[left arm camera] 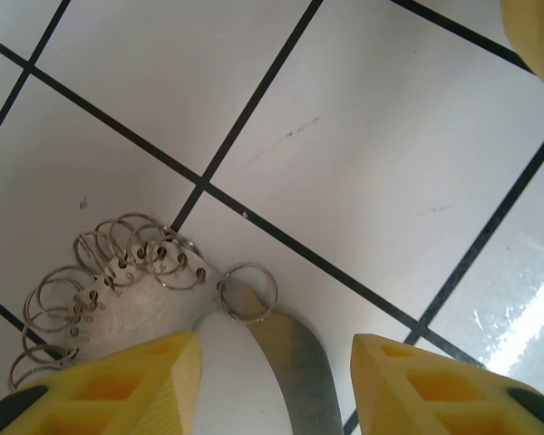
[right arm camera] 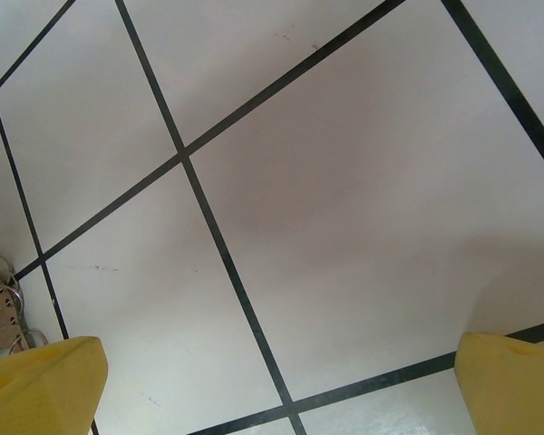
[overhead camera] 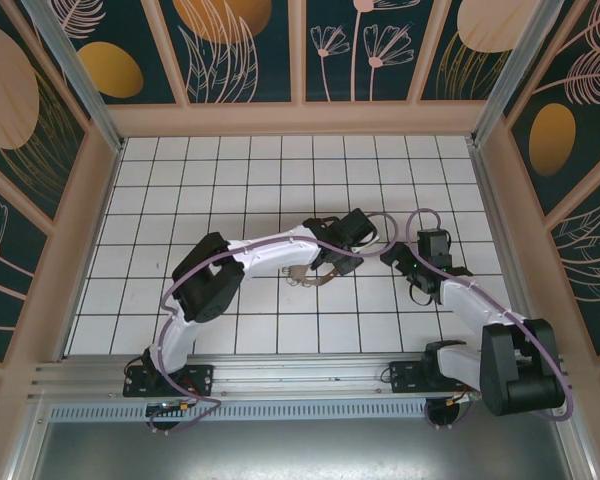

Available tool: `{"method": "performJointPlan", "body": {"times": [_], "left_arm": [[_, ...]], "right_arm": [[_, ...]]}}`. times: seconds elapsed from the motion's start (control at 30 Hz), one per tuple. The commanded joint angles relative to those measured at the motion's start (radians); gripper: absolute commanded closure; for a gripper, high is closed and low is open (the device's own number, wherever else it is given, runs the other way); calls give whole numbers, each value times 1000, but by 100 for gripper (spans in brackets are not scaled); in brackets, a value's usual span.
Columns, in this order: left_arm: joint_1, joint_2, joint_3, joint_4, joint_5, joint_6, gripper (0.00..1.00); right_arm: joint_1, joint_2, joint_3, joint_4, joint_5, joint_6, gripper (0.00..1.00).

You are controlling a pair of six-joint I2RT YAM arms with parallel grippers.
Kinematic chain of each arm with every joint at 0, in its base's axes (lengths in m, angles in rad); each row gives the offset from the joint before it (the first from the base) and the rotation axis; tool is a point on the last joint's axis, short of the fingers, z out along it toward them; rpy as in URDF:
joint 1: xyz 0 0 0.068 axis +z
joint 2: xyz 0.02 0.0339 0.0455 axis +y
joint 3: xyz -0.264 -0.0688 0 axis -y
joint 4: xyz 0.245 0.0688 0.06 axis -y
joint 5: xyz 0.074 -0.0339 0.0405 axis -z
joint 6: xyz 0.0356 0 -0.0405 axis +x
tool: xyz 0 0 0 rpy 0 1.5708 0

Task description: Put the keys on the keyring

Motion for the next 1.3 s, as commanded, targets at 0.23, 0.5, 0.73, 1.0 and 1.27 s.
{"method": "performJointPlan", "body": {"times": [0.23,0.5,0.73,1.0,1.27], "left_arm": [[-5,75,78,-55,-35,56,57],[-5,115,109,-63,-16,68,63],[-5,137,114,-62,-9,75,65],[-4,156,113,-56,-9,83,67],[-1,169,105,-36,-32,91,68]], "right_arm": [[-8,28,-26,81,-84,22,1],[-9,29,-22,80,-82,26,1],[-10,34,-18,82,-82,30,1],[-10,41,-6,79,-80,26,1],[-10,50,-4,84,-88,23,1]]}}
